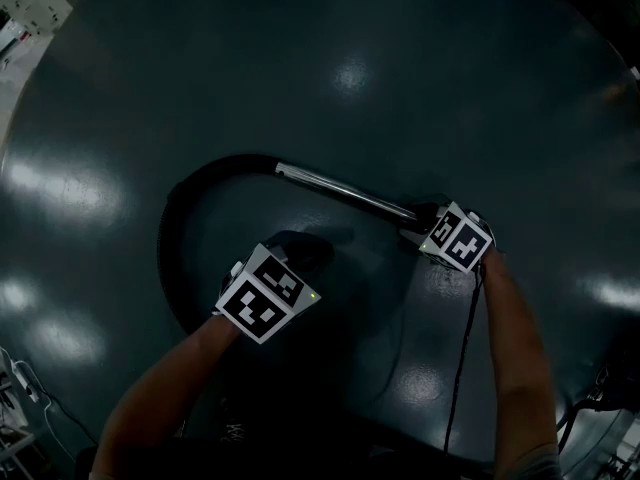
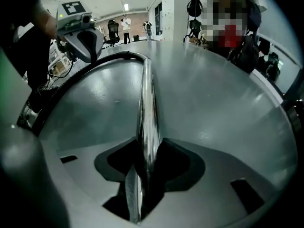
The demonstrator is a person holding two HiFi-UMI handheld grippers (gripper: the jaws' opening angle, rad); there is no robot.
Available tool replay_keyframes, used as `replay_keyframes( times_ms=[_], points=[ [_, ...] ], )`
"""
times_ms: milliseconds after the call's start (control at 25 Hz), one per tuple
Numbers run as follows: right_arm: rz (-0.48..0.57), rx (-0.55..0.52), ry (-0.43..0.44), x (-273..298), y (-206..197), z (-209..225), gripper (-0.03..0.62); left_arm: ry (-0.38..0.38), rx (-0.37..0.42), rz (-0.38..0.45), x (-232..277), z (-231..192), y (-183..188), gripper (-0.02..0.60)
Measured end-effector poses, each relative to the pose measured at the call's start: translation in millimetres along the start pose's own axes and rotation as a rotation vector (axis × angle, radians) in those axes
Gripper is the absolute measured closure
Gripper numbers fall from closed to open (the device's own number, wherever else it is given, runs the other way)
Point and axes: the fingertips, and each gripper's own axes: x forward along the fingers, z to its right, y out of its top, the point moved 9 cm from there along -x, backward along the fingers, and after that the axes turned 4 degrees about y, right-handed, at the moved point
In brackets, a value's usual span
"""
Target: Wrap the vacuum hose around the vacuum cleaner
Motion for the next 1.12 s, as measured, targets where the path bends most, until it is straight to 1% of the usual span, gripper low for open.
replay_keyframes(
  times_ms=[240,400,520,760,960,1000,1080,1120],
  points=[
    [0.021,-0.05,-0.086,-7.4,0.8,-9.6,0.421,0.015,0.023,-0.031,-10.1,2.4,-11.2,0.574],
    [0.032,-0.035,-0.084,-14.5,-2.4,-25.1,0.422,0.028,0.047,-0.038,-20.8,1.3,-8.7,0.573],
    [0.03,-0.035,-0.113,-29.0,-4.6,-40.7,0.422,0.033,0.074,-0.042,-25.8,4.1,-3.0,0.573],
    [0.025,-0.024,-0.168,-62.1,0.7,-75.5,0.422,0.011,0.222,-0.016,-37.1,13.7,34.2,0.572],
    [0.043,-0.027,-0.24,-107.9,5.3,-101.7,0.422,-0.04,0.388,-0.022,-42.4,29.1,81.0,0.571],
    [0.048,-0.03,-0.255,-120.0,7.6,-107.0,0.422,-0.055,0.418,-0.022,-45.6,32.8,92.4,0.554],
    [0.055,-0.043,-0.282,-145.9,13.5,-117.1,0.422,-0.101,0.497,-0.026,-54.1,43.3,115.3,0.465],
    [0.056,-0.051,-0.293,-159.0,17.5,-121.3,0.422,-0.131,0.548,-0.035,-58.7,49.4,125.9,0.404]
  ],
)
